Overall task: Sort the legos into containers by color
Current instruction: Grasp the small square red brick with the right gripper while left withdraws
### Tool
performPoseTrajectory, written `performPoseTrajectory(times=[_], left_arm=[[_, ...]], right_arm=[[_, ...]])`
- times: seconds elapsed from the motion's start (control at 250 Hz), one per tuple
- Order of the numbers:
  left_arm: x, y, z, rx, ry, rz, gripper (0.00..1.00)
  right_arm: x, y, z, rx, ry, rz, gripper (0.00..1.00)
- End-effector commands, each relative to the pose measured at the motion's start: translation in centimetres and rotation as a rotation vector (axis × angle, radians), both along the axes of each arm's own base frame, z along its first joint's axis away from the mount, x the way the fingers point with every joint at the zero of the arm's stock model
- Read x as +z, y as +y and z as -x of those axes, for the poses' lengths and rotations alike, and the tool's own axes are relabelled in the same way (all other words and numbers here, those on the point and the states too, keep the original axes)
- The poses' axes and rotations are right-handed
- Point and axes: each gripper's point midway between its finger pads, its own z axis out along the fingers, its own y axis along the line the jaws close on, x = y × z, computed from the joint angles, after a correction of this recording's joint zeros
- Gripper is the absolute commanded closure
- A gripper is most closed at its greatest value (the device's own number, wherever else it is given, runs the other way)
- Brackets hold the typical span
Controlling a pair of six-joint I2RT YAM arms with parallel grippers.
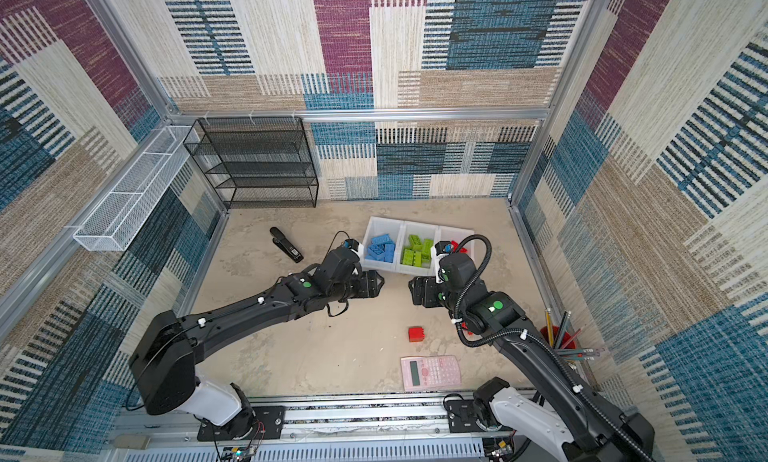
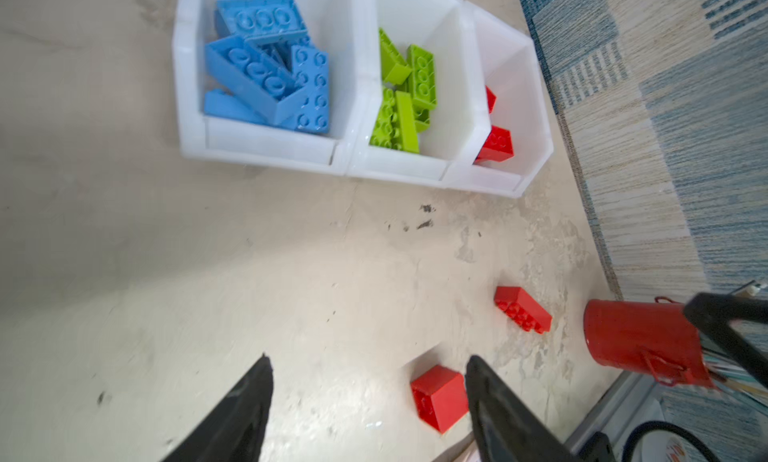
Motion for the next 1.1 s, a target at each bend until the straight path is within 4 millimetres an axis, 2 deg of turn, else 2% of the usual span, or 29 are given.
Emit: performPoseTrajectory(times=[0.0, 0.2, 0.48, 0.724, 0.832, 1.096], left_arm=[[-0.4, 1.9, 0.9, 0.048, -0.018, 0.015, 0.26], [-1.8, 5.2, 3.4, 0.067, -0.017, 0.009, 0.27], [-2.5, 8.3, 5.7, 0.075, -0.041, -0.002, 0.27], [-3.5, 10.0, 6.8, 0.085, -0.047, -0.019, 0.27], [-3.8, 10.5, 7.2, 0.095, -0.05, -0.015, 0.27], [-4.0, 11.4, 7.5, 0.106, -0.058, -0.027, 0.27]], right_arm=[[-2.3, 0.1, 1.3, -0.053, 0.088, 0.039, 0.14], [-6.7, 2.1, 4.6, -0.047, 0.22, 0.104, 0.13], [-11.4, 2.0, 7.0, -0.084, 0.337, 0.146, 0.16], [-14.4, 2.3, 7.0, -0.071, 0.389, 0.23, 0.21], [-14.8, 2.8, 6.5, -0.074, 0.384, 0.232, 0.26], [-15.9, 2.8, 5.4, -0.079, 0.375, 0.252, 0.29]])
